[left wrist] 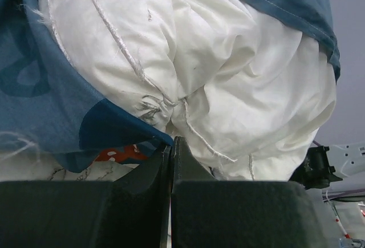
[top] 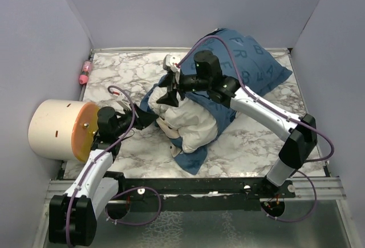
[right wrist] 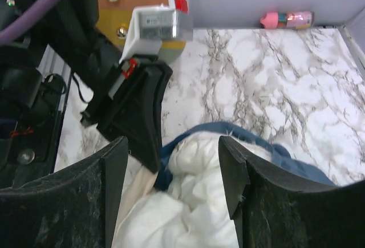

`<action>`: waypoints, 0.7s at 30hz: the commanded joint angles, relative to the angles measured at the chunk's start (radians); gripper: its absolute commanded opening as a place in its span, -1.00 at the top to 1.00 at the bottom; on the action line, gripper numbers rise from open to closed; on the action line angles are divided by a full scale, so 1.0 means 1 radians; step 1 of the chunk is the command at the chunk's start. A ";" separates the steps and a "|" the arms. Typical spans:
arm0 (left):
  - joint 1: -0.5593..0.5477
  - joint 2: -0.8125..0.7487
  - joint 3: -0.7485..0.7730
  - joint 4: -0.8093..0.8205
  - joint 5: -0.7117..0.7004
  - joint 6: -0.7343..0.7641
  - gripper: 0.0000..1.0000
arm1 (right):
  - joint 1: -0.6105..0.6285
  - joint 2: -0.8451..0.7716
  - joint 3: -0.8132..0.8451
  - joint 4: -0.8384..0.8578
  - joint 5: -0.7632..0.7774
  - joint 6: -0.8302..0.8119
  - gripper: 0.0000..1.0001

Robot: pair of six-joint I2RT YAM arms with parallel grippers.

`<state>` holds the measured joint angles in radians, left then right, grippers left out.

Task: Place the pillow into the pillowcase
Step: Stuff the pillow into the pillowcase.

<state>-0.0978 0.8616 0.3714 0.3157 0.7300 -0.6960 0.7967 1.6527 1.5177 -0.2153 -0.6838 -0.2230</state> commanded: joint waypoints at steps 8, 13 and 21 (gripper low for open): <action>0.003 -0.097 -0.032 0.069 -0.015 -0.029 1.00 | 0.054 0.284 0.187 -0.124 0.265 0.101 -0.27; 0.003 -0.123 -0.022 0.013 -0.037 -0.018 1.00 | 0.065 0.300 0.120 -0.212 0.443 0.083 0.27; 0.010 -0.197 0.145 -0.283 -0.246 0.123 1.00 | 0.035 0.153 -0.160 -0.268 0.638 0.036 0.92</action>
<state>-0.1005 0.7033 0.3714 0.0921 0.6361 -0.6655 0.8631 1.8442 1.4876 -0.2993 -0.2115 -0.1627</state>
